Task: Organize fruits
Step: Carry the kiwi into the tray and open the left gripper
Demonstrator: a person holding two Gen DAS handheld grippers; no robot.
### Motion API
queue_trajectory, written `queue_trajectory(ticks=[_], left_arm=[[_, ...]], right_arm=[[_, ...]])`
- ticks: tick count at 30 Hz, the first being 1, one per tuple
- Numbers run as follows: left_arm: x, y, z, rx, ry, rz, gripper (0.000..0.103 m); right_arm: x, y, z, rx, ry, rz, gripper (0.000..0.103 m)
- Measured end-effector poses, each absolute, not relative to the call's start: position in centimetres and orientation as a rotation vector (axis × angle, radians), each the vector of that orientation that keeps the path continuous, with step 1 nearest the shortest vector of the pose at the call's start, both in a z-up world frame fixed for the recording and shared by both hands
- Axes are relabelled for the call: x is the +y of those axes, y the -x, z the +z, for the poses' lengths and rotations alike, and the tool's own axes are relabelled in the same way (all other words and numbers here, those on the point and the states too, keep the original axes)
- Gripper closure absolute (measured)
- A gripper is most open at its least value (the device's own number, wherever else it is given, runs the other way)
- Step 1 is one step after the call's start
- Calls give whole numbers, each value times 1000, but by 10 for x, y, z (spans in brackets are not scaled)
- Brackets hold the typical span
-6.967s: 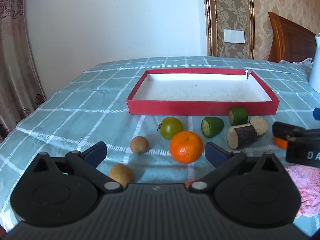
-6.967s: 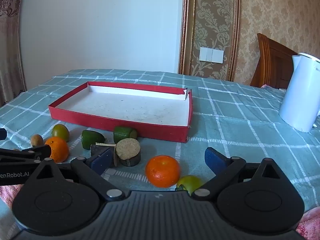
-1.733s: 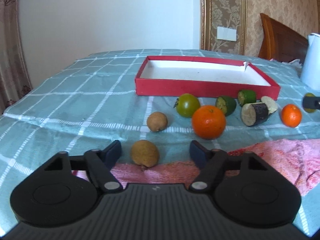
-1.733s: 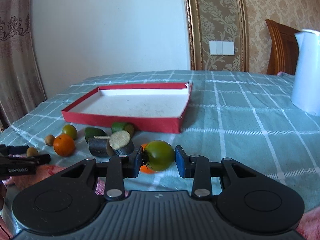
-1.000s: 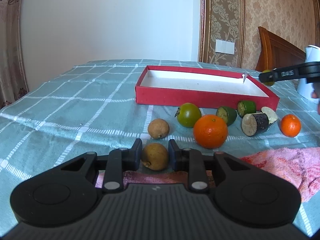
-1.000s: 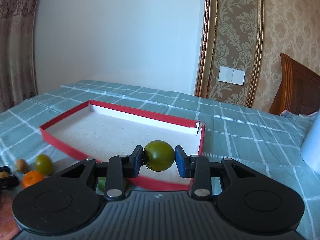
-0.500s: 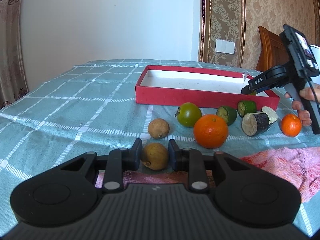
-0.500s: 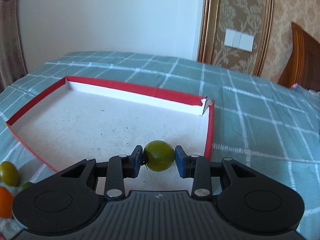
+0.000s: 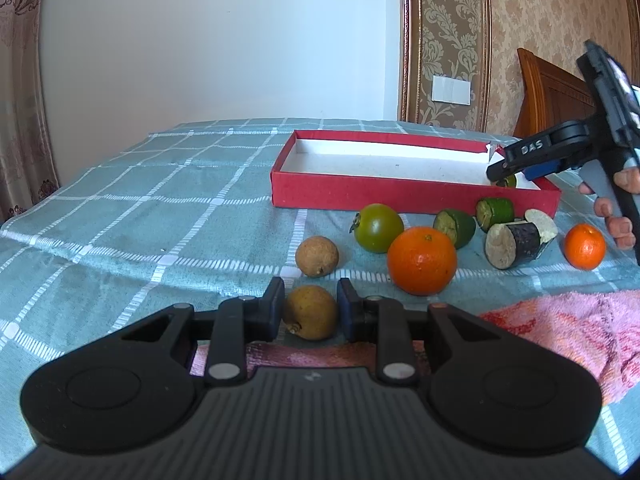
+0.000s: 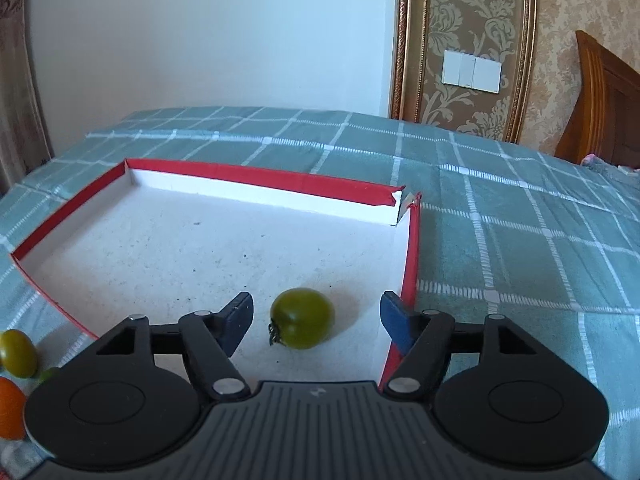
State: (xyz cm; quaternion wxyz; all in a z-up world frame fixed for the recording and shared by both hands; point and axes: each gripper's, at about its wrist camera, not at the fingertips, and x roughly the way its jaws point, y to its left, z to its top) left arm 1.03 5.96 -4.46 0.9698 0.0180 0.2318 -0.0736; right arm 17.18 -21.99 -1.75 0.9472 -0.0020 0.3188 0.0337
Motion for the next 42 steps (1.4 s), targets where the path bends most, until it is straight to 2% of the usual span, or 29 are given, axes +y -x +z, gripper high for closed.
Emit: queue_trajectory(ticks=[3, 7, 13, 24, 42], left_arm=[[59, -10, -44, 470, -39, -144, 77], [57, -9, -44, 469, -32, -124, 78], [62, -9, -41, 470, -9, -107, 78], [54, -19, -4, 405, -29, -144, 78], [15, -112, 27, 391, -95, -164, 78]], right_arm=[[-224, -161, -11, 616, -39, 64, 31], [-228, -145, 1, 557, -81, 36, 23], [-242, -129, 11, 495, -163, 11, 23], [-241, -116, 9, 501, -188, 28, 23], [-233, -123, -2, 547, -125, -25, 22]])
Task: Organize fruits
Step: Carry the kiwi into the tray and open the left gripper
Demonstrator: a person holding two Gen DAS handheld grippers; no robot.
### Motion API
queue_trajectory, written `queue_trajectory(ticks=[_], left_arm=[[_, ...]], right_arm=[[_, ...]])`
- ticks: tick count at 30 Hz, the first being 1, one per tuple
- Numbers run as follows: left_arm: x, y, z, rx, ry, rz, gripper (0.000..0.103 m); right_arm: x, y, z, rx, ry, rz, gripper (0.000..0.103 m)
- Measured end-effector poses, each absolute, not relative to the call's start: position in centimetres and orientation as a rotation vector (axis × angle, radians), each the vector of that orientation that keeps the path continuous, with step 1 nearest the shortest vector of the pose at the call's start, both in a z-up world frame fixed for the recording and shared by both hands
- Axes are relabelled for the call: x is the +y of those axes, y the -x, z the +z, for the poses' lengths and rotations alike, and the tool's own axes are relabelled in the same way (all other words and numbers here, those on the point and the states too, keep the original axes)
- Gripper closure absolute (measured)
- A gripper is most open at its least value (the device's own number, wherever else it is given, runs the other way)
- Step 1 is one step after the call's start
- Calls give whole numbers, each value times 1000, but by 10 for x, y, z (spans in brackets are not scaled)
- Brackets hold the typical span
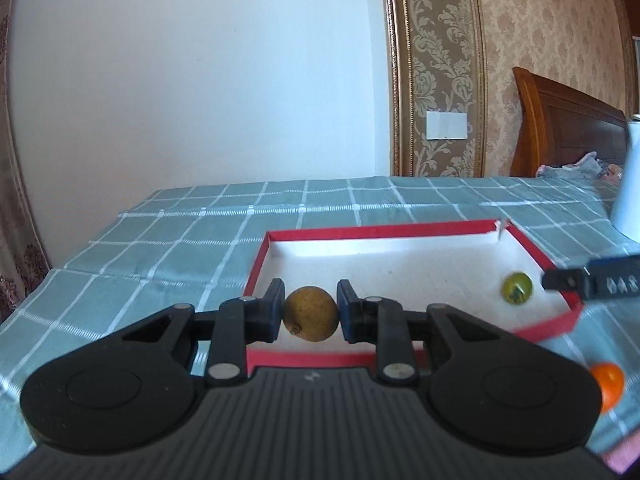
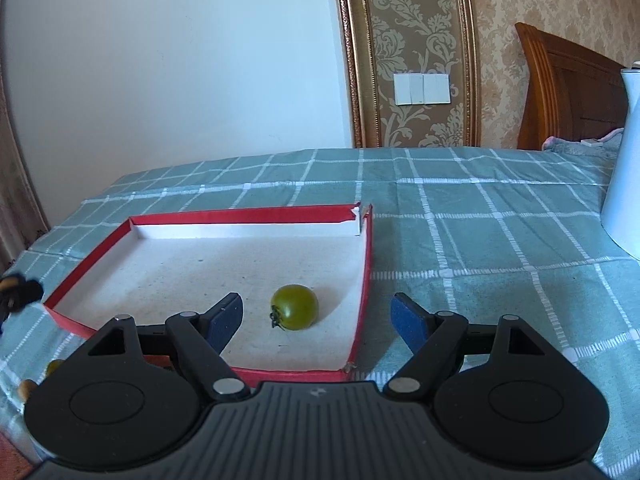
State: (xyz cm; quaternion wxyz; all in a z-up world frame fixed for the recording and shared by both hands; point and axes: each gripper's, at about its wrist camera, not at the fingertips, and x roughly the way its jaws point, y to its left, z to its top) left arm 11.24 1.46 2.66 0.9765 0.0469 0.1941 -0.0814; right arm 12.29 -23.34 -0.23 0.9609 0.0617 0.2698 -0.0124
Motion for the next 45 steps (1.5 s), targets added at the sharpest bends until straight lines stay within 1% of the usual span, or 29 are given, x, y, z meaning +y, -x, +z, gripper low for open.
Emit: queue_trajectory(ticks=[10, 17, 29, 37, 38, 39, 40, 41, 42, 45], left_arm=[[-9, -182, 13, 468, -162, -122, 78], [-18, -215, -2, 533, -207, -91, 78], [-18, -243, -16, 641, -225, -60, 78], [-22, -246, -17, 646, -259, -58, 77], [-22, -246, -17, 646, -262, -51, 74], [-22, -246, -16, 647, -265, -37, 63], [-22, -246, -15, 644, -266, -32, 45], [-21, -244, -13, 633, -264, -36, 40], [-21, -242, -11, 619, -264, -34, 39], [-21, -235, -5, 589, -283, -32, 39]], right_arm=[[-233, -127, -8, 574, -104, -45, 22], [-232, -132, -13, 599, -89, -54, 22], [-230, -136, -17, 620, -65, -58, 22], [-229, -137, -18, 625, -60, -57, 22], [-229, -137, -18, 622, -61, -55, 22], [-230, -137, -18, 620, -63, -54, 21], [-230, -137, -18, 619, -65, -54, 21], [-231, -137, -18, 619, -65, -56, 22], [-231, -137, -18, 620, -64, -58, 21], [-233, -138, -19, 624, -68, -63, 21]])
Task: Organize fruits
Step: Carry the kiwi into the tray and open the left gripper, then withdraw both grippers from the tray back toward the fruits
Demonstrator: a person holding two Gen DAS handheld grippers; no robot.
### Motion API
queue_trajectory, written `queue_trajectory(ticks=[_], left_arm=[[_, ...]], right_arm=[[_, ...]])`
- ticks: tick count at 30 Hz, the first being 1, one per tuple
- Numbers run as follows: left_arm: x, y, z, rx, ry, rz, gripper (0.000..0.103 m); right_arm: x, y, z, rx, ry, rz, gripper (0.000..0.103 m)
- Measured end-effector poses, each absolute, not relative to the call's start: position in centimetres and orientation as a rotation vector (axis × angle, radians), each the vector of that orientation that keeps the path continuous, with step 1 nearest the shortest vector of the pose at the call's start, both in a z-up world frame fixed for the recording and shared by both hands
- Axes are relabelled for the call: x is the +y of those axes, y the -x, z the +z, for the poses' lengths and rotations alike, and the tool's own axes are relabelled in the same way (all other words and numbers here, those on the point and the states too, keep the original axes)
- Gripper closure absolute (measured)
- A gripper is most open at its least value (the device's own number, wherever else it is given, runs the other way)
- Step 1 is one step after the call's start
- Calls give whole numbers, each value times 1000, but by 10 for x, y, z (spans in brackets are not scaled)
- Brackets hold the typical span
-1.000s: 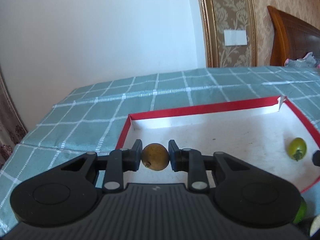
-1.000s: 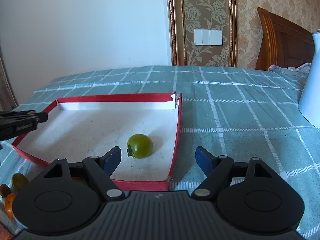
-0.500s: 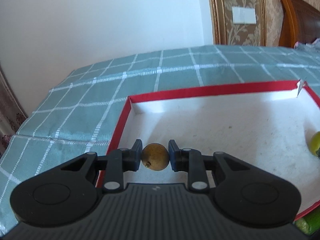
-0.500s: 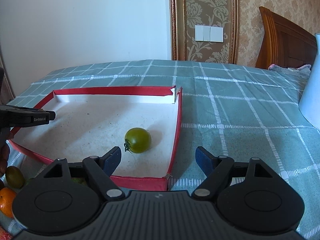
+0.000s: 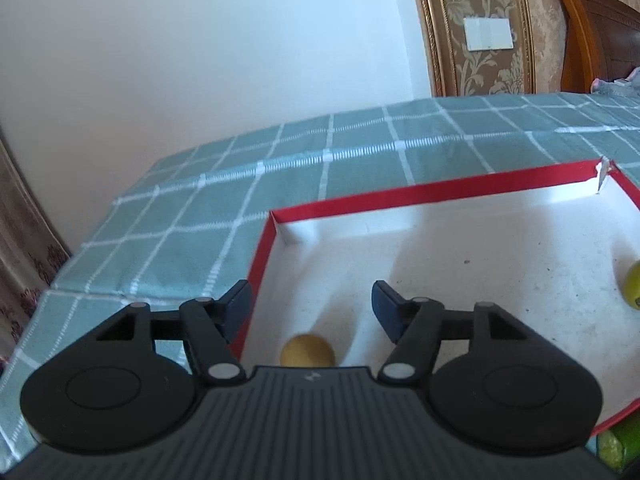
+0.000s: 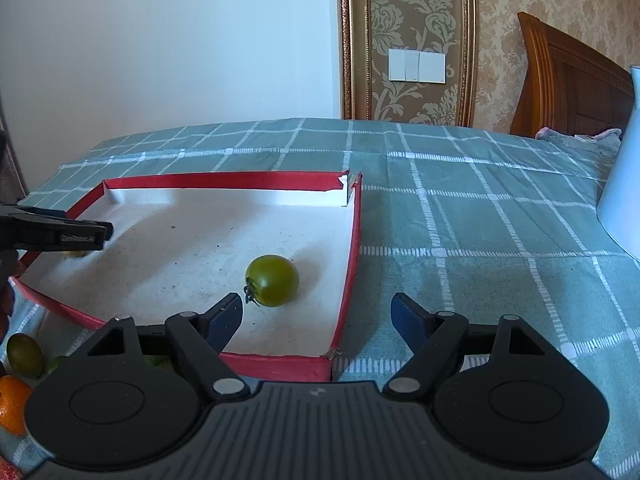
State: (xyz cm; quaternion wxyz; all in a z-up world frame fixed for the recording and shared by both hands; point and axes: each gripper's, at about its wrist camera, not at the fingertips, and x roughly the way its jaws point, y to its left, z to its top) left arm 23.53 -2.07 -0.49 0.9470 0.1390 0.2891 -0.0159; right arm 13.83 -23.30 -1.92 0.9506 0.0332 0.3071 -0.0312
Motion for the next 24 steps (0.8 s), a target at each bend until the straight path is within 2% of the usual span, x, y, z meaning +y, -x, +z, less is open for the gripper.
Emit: queue_trajectory(ticks=[2, 6, 11, 14, 18, 24], left_arm=[[-19, -229, 1, 565, -285, -21, 38], [-9, -213, 15, 526, -237, -16, 30], [3, -180, 24, 482, -212, -40, 28], [14, -152, 25, 457, -194, -63, 26], [34, -106, 24, 419, -122, -94, 14], [50, -40, 8, 373, -103, -125, 9]], right_arm=[[-234, -139, -20, 626, -68, -67, 21], [-234, -141, -21, 633, -68, -74, 21], [-235, -141, -23, 637, -72, -74, 21], [-236, -140, -22, 634, -77, -68, 21], [-236, -137, -19, 611, -83, -57, 21], [-233, -135, -18, 590, -63, -55, 21]])
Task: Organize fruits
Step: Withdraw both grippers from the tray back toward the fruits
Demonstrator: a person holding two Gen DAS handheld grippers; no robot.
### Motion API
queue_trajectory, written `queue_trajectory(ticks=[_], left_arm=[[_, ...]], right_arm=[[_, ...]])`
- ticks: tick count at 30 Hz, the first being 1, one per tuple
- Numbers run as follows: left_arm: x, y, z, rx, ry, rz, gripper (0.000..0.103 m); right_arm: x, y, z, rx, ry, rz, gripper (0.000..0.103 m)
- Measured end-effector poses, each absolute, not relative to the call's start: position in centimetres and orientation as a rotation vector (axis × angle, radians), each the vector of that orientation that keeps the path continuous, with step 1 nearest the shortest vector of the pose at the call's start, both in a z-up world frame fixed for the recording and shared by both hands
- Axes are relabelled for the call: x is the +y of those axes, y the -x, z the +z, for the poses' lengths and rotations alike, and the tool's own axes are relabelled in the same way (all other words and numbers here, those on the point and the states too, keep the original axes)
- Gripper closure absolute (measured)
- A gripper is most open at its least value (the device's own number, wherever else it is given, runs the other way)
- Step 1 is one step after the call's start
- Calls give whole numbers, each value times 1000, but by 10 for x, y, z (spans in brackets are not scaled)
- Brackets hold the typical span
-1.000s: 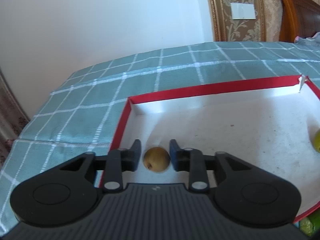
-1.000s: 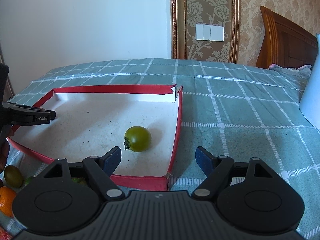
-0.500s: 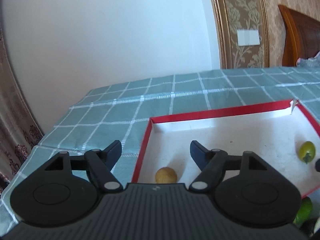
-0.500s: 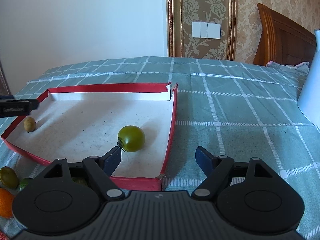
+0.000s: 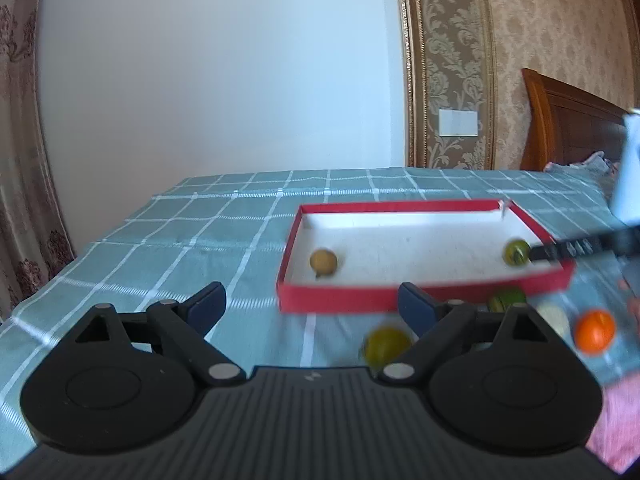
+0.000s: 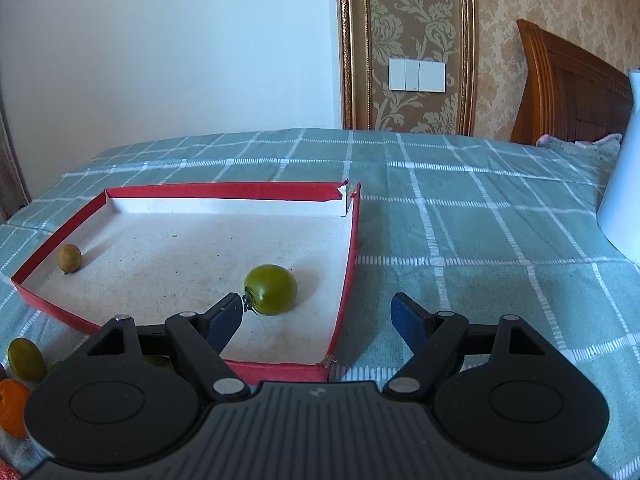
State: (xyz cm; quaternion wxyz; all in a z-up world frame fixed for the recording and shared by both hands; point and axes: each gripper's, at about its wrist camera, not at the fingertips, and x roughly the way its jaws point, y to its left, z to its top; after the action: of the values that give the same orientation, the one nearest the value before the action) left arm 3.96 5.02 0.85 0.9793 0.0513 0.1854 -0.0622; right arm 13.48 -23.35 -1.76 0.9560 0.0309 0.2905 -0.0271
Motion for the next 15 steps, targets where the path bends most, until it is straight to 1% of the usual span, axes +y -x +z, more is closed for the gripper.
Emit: queue_trajectory(ticks=[1, 4, 11, 13, 15], left_arm=[[50, -31, 4, 363, -118, -127, 7], [48, -16, -8, 356, -150, -137, 6], [46, -22, -28, 416, -163, -128, 6], [52, -22, -33, 422, -139, -119, 1], [57, -25, -35, 451, -114, -126, 1]], right_arm=[[-233, -135, -18, 592, -62, -56, 21], [-233, -136, -22, 596, -52, -64, 21], [-232, -131, -22, 556, -47, -77, 21], [-234, -124, -19, 562, -56, -79, 21], [-239, -109, -15, 557, -92, -53, 21]])
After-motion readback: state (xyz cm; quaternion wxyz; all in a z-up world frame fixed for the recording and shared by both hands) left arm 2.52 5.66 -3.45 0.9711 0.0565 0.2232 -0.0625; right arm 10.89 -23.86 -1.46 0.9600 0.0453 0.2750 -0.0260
